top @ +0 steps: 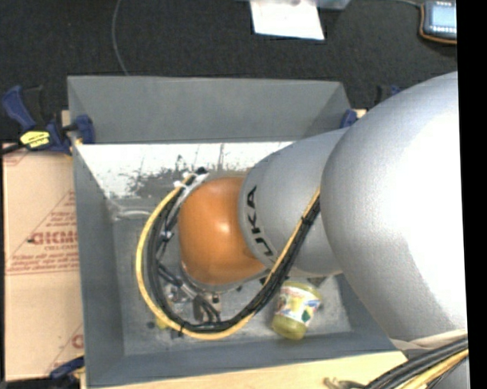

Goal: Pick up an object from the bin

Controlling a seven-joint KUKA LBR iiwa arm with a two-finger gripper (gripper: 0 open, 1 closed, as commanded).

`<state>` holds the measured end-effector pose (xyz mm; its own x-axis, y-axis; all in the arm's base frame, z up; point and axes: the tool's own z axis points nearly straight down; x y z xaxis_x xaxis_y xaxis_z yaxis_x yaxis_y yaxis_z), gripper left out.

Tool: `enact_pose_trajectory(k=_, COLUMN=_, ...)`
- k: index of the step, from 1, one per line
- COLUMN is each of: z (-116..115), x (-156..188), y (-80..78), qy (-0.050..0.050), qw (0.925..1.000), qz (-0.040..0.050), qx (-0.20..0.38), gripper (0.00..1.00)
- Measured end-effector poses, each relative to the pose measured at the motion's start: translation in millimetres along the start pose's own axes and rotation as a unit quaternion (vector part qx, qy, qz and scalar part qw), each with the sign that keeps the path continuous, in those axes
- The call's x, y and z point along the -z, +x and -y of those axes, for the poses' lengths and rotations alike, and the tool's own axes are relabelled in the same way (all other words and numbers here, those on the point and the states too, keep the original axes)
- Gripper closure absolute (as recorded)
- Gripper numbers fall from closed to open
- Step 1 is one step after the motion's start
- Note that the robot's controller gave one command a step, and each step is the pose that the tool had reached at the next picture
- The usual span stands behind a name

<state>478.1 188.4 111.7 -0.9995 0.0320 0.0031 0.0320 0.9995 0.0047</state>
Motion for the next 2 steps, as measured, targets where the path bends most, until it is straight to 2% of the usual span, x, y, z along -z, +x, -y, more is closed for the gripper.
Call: enact_pose_trajectory(k=2, z=-0.6, x=69.2, y=-2.3, qy=-0.001, qw=1.0000, qz=0.0038, qx=0.000, gripper=1.00)
